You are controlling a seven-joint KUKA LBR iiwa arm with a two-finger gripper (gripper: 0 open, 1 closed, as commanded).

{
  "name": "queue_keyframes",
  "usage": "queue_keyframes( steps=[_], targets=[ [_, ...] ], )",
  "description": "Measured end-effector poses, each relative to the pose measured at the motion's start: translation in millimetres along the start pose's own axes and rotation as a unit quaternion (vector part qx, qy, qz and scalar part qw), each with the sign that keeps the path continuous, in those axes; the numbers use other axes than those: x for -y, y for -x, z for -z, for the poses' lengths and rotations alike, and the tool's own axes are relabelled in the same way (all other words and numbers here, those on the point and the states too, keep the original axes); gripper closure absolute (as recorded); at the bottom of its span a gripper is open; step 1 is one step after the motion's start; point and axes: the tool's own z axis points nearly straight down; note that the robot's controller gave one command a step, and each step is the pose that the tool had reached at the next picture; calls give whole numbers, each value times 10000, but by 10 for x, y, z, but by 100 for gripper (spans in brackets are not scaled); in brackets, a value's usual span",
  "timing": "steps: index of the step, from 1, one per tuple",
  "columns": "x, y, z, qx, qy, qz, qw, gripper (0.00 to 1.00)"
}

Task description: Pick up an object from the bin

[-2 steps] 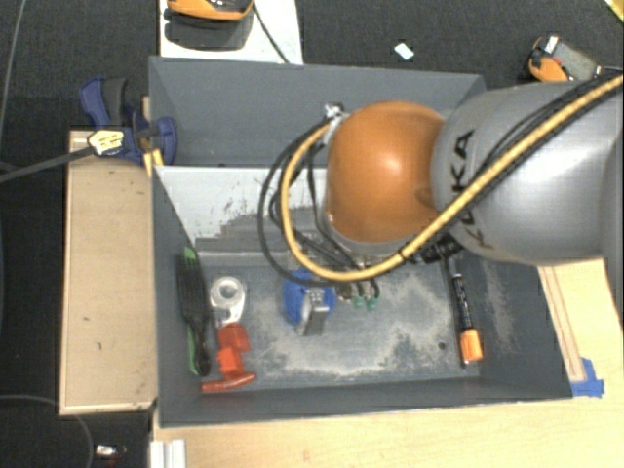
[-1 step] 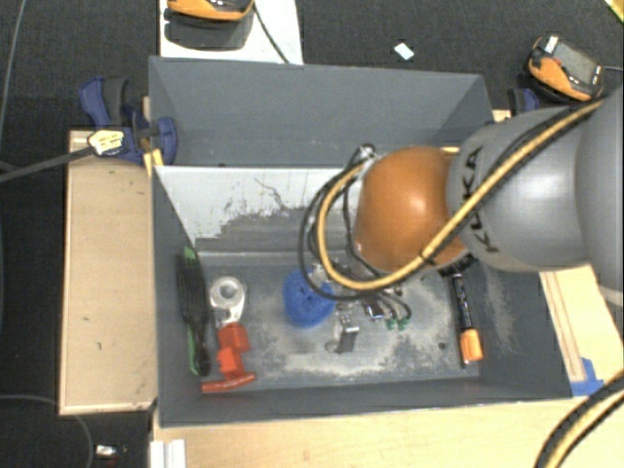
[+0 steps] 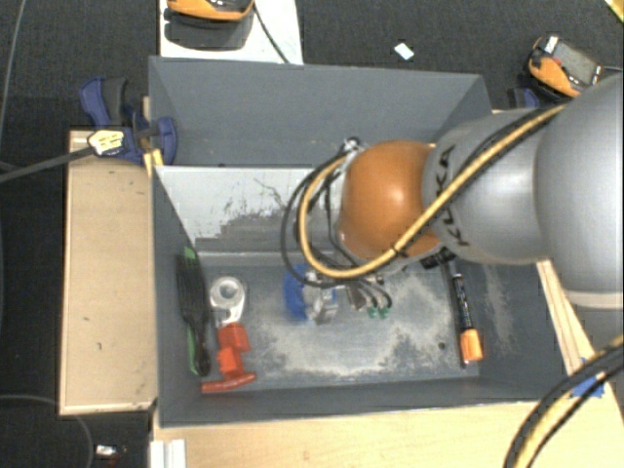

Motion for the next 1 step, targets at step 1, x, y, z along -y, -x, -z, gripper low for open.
queue_keyframes(
  steps=[1],
  targets=[
    [0, 0, 0, -1, 1, -9, 10000, 100]
  ],
)
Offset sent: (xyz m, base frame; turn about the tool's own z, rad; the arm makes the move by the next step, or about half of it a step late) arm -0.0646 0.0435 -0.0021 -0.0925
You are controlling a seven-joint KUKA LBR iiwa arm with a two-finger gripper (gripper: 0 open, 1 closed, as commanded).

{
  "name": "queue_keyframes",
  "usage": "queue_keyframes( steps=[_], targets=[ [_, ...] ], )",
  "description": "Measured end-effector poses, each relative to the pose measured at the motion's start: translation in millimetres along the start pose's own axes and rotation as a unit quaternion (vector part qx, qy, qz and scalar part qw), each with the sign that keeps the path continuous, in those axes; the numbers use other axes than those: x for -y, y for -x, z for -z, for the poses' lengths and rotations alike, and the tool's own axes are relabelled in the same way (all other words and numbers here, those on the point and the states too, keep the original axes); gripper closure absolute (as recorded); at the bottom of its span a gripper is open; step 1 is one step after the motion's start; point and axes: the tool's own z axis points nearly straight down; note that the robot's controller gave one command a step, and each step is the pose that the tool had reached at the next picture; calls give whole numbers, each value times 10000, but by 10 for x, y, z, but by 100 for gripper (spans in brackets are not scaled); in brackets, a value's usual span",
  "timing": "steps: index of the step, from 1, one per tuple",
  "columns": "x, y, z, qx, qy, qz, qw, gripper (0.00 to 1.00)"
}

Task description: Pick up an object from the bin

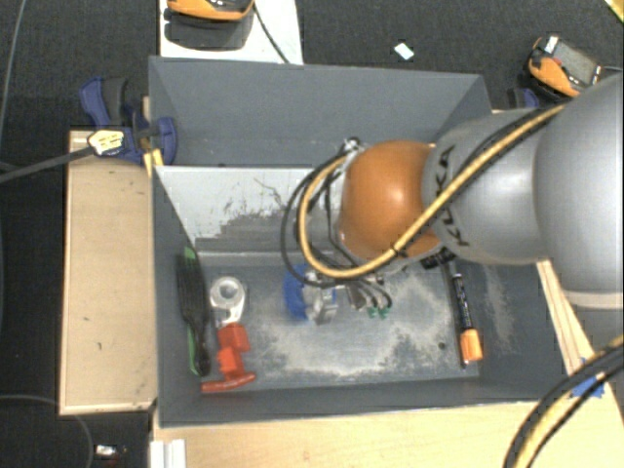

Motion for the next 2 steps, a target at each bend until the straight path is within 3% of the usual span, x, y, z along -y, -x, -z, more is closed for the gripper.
queue_keyframes(
  steps=[1, 2],
  targets=[
    [-354, -423, -7, 2, 1, 336, 9994, 100],
    [-766, -289, -122, 41, 5, 332, 9994, 100]
  ],
)
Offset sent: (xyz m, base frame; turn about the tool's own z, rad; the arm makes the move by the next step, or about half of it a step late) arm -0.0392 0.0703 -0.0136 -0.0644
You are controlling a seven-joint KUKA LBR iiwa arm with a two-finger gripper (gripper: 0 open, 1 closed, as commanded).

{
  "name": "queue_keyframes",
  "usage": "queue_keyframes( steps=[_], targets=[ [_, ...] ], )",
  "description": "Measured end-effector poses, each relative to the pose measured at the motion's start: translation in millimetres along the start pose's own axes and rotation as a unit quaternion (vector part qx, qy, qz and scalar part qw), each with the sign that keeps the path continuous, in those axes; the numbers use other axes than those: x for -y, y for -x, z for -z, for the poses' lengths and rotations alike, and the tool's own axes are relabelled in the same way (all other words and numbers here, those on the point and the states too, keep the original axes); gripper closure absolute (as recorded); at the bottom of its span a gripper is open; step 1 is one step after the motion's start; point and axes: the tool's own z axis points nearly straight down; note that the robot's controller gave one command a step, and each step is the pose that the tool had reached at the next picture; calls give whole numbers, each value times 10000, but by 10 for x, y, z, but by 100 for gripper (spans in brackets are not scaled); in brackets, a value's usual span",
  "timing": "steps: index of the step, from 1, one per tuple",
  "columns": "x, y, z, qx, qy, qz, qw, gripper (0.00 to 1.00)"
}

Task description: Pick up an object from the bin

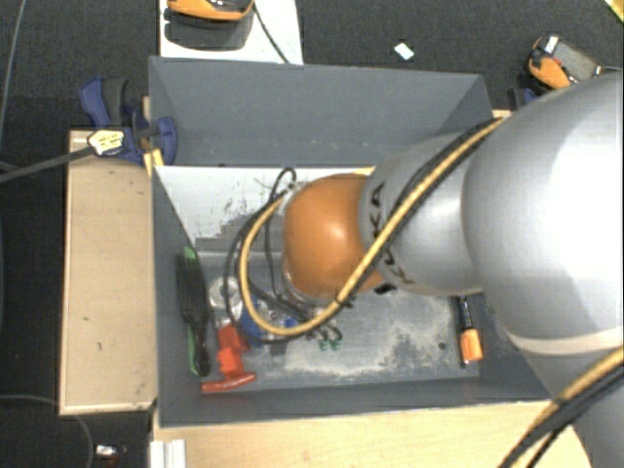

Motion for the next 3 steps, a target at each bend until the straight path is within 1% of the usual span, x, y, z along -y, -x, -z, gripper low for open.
queue_keyframes(
  steps=[1, 2, 3],
  targets=[
    [362, -264, -67, 40, 25, -460, 9989, 100],
    [862, -339, 89, 35, 18, 327, 9995, 100],
    [907, -374, 340, -28, 3, 242, 9997, 100]
  ],
)
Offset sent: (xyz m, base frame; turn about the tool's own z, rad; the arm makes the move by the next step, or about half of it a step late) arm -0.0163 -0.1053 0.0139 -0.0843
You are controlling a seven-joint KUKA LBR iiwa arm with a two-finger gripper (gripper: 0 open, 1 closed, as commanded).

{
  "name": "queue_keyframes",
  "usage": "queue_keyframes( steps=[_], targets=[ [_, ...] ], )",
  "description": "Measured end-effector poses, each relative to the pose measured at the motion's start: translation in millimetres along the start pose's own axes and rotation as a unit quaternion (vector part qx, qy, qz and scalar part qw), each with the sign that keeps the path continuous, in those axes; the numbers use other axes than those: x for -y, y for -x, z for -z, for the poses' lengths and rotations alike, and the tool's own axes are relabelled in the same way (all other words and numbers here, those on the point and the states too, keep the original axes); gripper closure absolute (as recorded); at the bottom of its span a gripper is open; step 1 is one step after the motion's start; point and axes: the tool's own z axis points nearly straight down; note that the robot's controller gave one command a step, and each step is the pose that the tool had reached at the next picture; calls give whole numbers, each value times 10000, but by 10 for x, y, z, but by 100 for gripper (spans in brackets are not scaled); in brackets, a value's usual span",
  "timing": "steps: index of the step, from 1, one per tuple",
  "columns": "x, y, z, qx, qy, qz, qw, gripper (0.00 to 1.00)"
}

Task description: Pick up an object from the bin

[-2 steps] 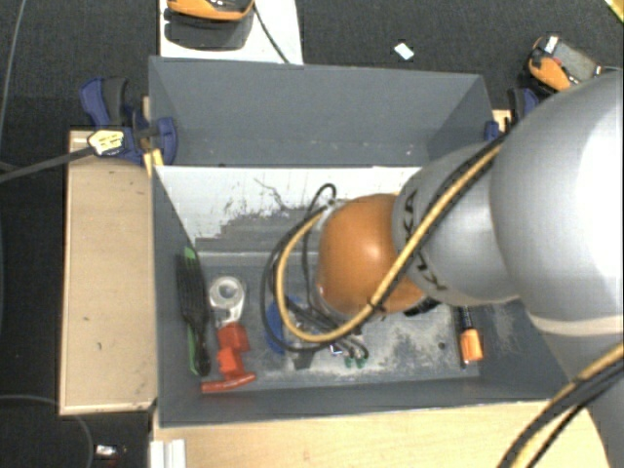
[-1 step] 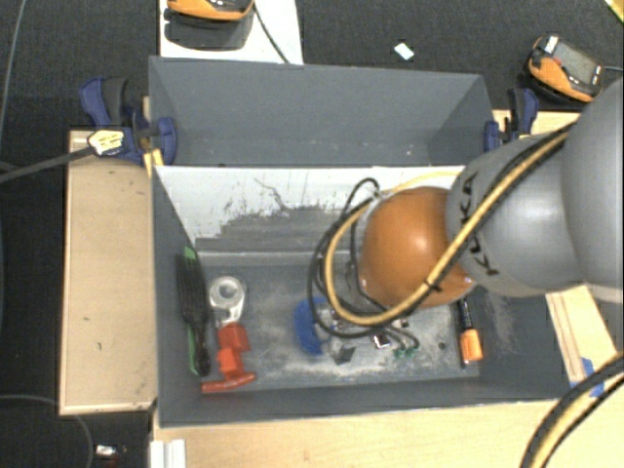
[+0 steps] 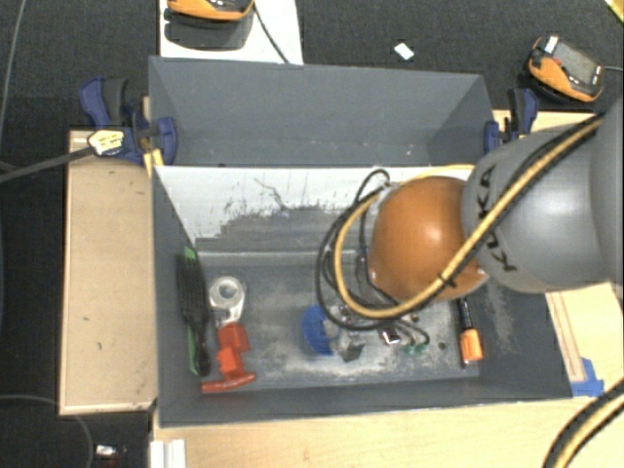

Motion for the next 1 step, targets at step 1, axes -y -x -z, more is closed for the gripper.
queue_keyframes(
  steps=[1],
  targets=[
    [-81, 131, 331, 41, 6, 256, 9997, 100]
  ],
)
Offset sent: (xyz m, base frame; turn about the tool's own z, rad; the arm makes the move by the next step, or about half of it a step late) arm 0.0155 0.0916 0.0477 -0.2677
